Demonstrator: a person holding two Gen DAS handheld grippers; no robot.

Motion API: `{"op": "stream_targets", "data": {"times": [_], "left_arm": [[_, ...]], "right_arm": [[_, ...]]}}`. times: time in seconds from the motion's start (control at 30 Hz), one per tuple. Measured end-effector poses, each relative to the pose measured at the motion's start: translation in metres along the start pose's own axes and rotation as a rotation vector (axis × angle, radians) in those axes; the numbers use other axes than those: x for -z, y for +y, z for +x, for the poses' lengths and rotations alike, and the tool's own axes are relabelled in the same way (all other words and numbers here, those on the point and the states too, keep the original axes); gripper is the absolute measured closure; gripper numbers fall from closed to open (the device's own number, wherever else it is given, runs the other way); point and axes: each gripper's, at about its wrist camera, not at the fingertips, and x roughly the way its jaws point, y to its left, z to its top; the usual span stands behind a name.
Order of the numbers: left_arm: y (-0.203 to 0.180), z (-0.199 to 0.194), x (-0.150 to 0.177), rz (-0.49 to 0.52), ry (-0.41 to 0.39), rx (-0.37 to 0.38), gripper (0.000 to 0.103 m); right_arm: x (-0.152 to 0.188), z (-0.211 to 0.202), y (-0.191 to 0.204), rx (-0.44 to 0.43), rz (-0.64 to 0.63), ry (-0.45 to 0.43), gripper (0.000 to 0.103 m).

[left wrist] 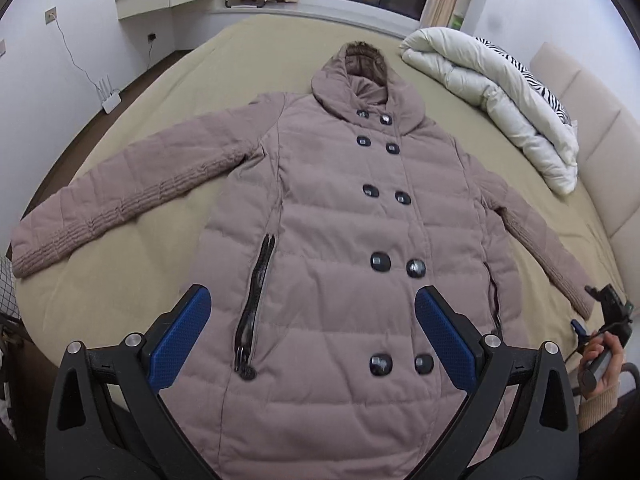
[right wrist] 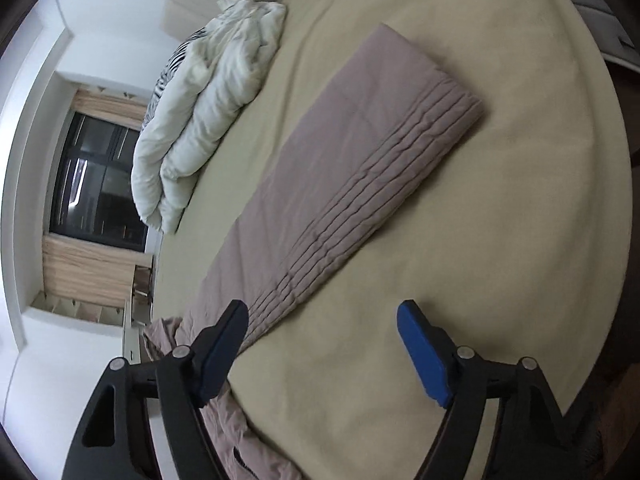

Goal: Fold large clothes
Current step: 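Grasp the ribbed sleeve cuff with the right tool and lift it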

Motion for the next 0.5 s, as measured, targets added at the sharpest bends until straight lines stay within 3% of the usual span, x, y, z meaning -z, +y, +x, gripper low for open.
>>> {"op": "stream_targets", "data": {"times": [0.17,0.3,0.33,0.47,0.5], "left_arm": [[-0.012,0.023,-0.011,-0.022,0.023,0.096,0.0],[-0.024,0.047,-0.018,-0.047,0.064,0.18,0.0],[-0.026,0.052,-0.02,-0.055,0.07,0.196,0.0],[-0.036,0.068,-0.032,-0.057,0.069,0.246,0.001],[-0.038,0.072,-0.036,-0.057,0.07,0.256,0.001]], "right_arm": [[-0.032,0.014,-0.028,-0.045,0.074,-0.062,0.035],[-0.053,0.02,-0.023,-0.003,0.026,-0.119,0.038],[-0.058,0.022,-0.02,0.013,0.012,-0.122,0.042],[-0.074,0.029,-0.001,0.038,-0.064,-0.118,0.076],[-0.075,0.031,0.01,0.042,-0.088,-0.121,0.078]]}}
